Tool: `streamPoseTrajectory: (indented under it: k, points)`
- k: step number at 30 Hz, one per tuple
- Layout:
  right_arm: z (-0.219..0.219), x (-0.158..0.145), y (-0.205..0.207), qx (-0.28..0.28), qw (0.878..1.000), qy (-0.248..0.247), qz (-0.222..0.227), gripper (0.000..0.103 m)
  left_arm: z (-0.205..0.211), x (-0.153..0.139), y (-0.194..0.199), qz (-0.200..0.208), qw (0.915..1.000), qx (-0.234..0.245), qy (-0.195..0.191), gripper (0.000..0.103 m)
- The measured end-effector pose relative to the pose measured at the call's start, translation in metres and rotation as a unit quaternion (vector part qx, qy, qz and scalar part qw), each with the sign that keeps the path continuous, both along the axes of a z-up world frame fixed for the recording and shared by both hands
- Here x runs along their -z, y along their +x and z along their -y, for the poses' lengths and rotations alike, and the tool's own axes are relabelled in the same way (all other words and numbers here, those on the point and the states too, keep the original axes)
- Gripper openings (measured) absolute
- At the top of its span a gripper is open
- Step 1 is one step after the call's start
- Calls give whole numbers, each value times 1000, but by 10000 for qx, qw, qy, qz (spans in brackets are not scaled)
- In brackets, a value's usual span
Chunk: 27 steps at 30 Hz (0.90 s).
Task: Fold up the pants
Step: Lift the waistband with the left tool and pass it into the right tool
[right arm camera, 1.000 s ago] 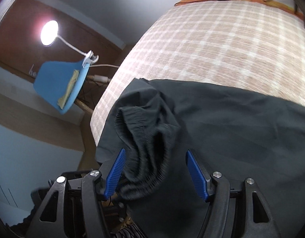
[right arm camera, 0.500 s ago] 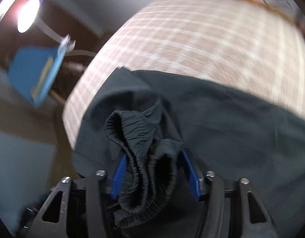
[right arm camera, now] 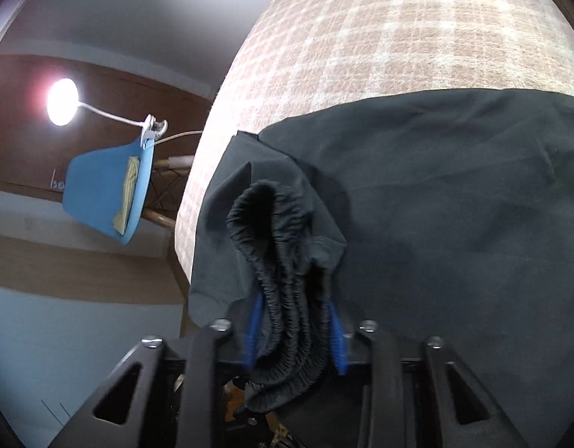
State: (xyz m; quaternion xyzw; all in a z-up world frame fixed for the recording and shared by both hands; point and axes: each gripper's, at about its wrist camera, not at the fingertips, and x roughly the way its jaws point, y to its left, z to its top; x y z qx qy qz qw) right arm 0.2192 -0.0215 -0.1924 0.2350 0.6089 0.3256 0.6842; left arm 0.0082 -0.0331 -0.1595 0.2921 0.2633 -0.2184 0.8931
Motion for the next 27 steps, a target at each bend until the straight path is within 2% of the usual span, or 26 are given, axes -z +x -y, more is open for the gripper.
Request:
streamPoseTrajectory:
  k: [1,2,4,7,8,9,11,12,15,16,17,19,21,22,23,26,27]
  points:
    - [2,-1,-1,41,9999,106,7,24,0,-1,0,66,9999,-71,40,35]
    - [4,-2,-2,70,9998,187,23,22,1,-2,0,101,9999,-95,42,39]
    - [8,-5,-4,97,9995,260,119,20,0,-6,-1,139,9998,-116,-38,40]
    - [13,-9,-8,44,9993,299,234,19,-1,-11,0,42,9996,-97,-257,49]
    - [14,-11,-9,12,9992,296,274,19,2,-12,3,-43,9995,-51,-310,49]
    - [14,-12,-9,-1,9991,308,281,19,5,-12,5,-123,9993,21,-345,48]
    - [18,-11,-11,-3,9989,402,239,19,3,-11,9,-299,9982,188,-491,22]
    - [21,-11,-13,18,9989,410,244,19,3,-11,11,-392,9974,245,-556,18]
    - [27,-10,-14,106,9990,349,255,23,7,-14,8,-291,9974,324,-571,13]
    - [30,-7,-13,146,9992,324,197,31,9,-15,6,-233,9976,330,-557,13]
    - [34,-5,-12,213,9993,284,107,44,9,-16,6,-213,9977,340,-554,12]
    - [38,1,-9,323,9991,264,-15,49,12,-16,1,-187,9977,354,-547,12]
    - [39,4,-8,389,9986,358,-45,47,10,-13,3,-149,9981,340,-490,12]
    - [39,4,-9,388,9982,460,-55,41,12,-14,2,-160,9981,347,-482,12]
    - [39,4,-10,373,9979,526,-61,30,11,-12,5,-171,9980,360,-484,12]
    - [38,-3,-13,394,9981,465,90,19,12,-15,2,-175,9979,425,-467,12]
    - [40,-7,-15,414,9980,452,156,19,13,-17,1,-164,9977,447,-482,12]
